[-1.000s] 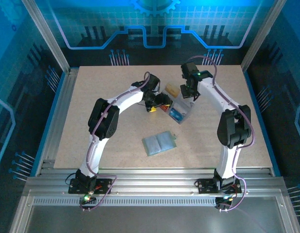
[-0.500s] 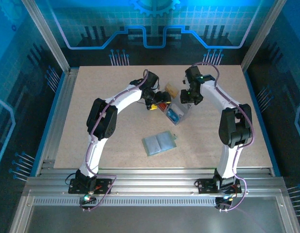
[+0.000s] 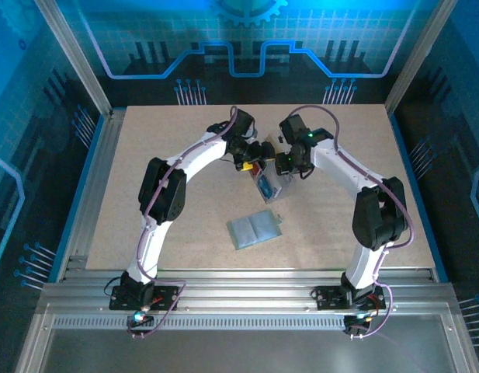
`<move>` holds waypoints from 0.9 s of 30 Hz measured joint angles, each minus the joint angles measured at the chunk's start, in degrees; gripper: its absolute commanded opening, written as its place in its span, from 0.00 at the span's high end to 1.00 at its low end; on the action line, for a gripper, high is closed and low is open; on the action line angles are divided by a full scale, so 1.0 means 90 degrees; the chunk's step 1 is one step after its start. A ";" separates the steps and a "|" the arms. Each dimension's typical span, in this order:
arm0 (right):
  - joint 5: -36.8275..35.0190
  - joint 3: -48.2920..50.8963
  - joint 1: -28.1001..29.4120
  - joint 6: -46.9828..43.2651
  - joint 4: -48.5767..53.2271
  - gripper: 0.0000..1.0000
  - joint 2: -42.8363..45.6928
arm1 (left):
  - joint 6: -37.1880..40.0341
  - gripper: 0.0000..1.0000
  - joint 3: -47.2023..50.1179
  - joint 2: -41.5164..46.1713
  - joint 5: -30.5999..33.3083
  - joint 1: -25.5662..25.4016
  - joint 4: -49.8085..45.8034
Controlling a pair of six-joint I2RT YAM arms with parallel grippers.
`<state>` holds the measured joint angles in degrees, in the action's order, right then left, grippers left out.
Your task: Put the credit cards into the card holder
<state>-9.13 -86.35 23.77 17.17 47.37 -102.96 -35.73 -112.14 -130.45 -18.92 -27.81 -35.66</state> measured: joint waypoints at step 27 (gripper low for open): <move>0.0515 -0.0204 -0.0005 0.0046 0.0053 0.70 -0.0027 | 0.0185 0.11 -0.0287 -0.0447 -0.0002 -0.0010 -0.0248</move>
<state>-4.49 -88.18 23.73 17.58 47.86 -103.20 -34.06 -114.72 -134.47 -18.94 -27.90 -37.89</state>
